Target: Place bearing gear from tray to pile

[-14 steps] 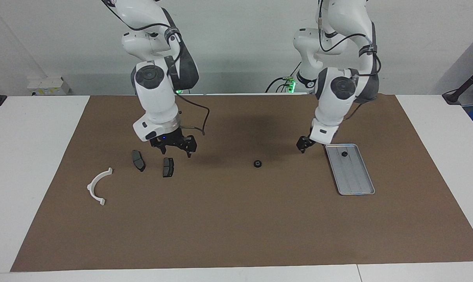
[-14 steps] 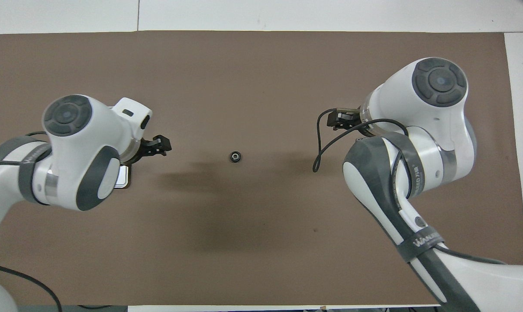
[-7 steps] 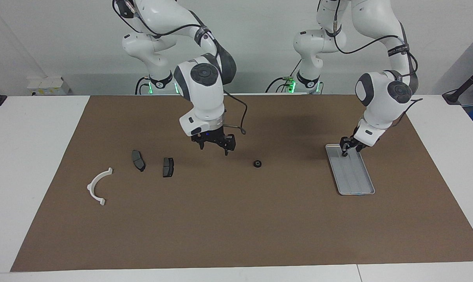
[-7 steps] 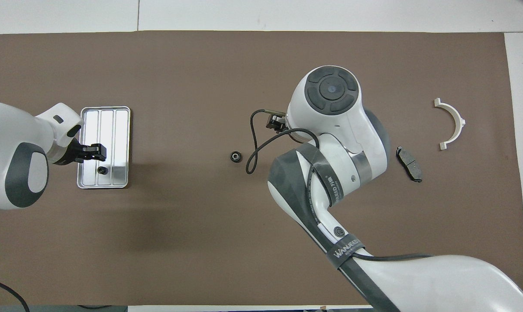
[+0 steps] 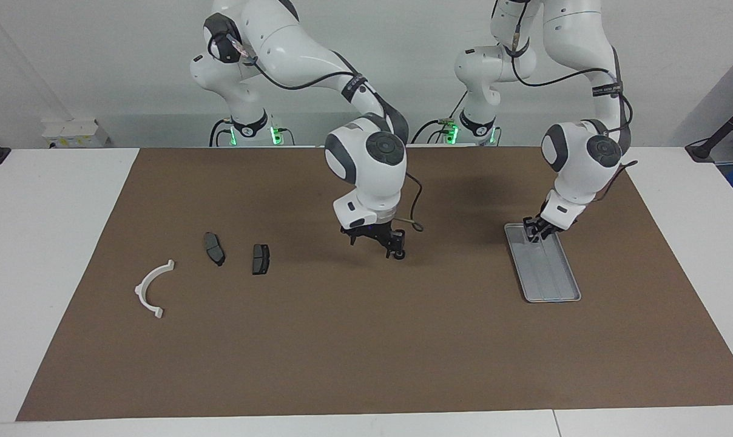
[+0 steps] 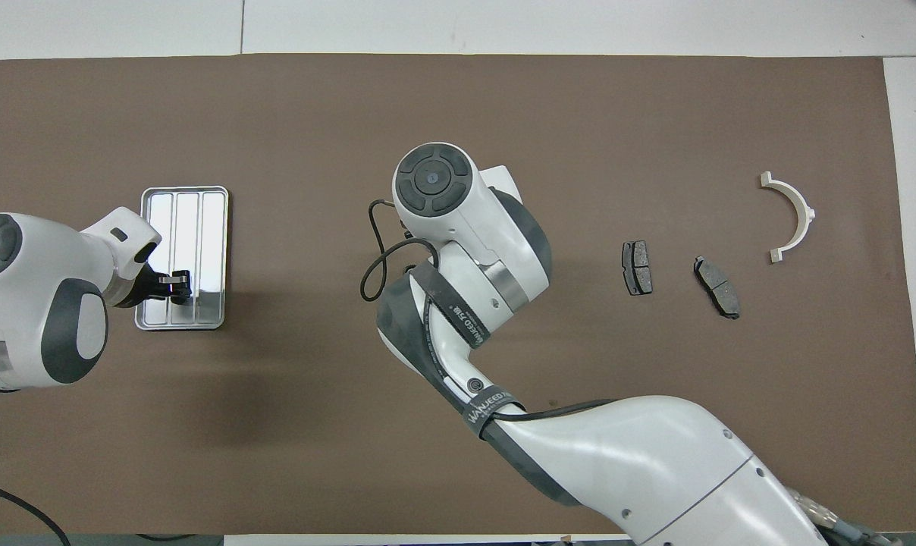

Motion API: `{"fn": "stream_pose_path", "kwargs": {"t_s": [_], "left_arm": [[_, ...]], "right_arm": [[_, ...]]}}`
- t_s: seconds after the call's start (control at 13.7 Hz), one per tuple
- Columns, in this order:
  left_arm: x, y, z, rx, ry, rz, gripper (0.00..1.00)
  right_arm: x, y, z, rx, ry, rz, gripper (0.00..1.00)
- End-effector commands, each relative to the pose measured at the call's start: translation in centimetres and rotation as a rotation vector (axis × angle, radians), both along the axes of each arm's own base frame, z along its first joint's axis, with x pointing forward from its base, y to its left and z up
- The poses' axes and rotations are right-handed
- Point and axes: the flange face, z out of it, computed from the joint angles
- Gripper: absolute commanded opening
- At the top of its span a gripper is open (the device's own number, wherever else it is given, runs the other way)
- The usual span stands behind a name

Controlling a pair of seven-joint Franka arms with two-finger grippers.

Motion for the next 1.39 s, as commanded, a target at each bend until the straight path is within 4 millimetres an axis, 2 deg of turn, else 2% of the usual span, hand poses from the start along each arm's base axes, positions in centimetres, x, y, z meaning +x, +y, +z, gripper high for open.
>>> {"fn": "stream_pose_path", "kwargs": {"t_s": [0.0,0.15,0.37,0.51,0.58,0.8,1.17,1.24,1.32], "left_arm": [[-0.6,0.3,-0.1,0.005,-0.016,0.014,0.45],[-0.6,0.3,-0.2,0.005,-0.017,0.019,0.45],[-0.8,0.4,-0.6,0.004,-0.022,0.02,0.45],[-0.9,0.4,-0.9,0.004,-0.025,0.018,0.45],[-0.9,0.5,-0.9,0.004,-0.028,0.021,0.45],[-1.0,0.8,-1.0,0.004,-0.027,0.029,0.46],[-1.0,0.8,-2.1,0.004,-0.031,0.031,0.46],[-1.0,0.7,-2.1,0.003,-0.033,0.031,0.45],[-1.0,0.6,-2.1,0.003,-0.033,0.03,0.28]], "right_arm": [[1.7,2.4,-0.4,0.004,-0.034,-0.036,1.0],[1.1,3.8,-0.8,0.016,-0.037,-0.02,1.0],[0.4,5.5,-2.5,0.023,-0.036,-0.006,1.0],[-0.1,6.0,-3.1,0.031,-0.018,-0.007,1.0],[-0.8,6.7,-3.4,0.036,-0.003,0.0,1.0],[-1.0,6.8,-3.4,0.064,0.018,-0.001,1.0],[-1.6,6.5,-6.3,0.08,0.024,0.018,1.0],[-2.1,6.5,-7.1,0.07,0.036,0.037,1.0],[-2.1,6.3,-7.4,0.069,0.04,0.046,1.0]]}}
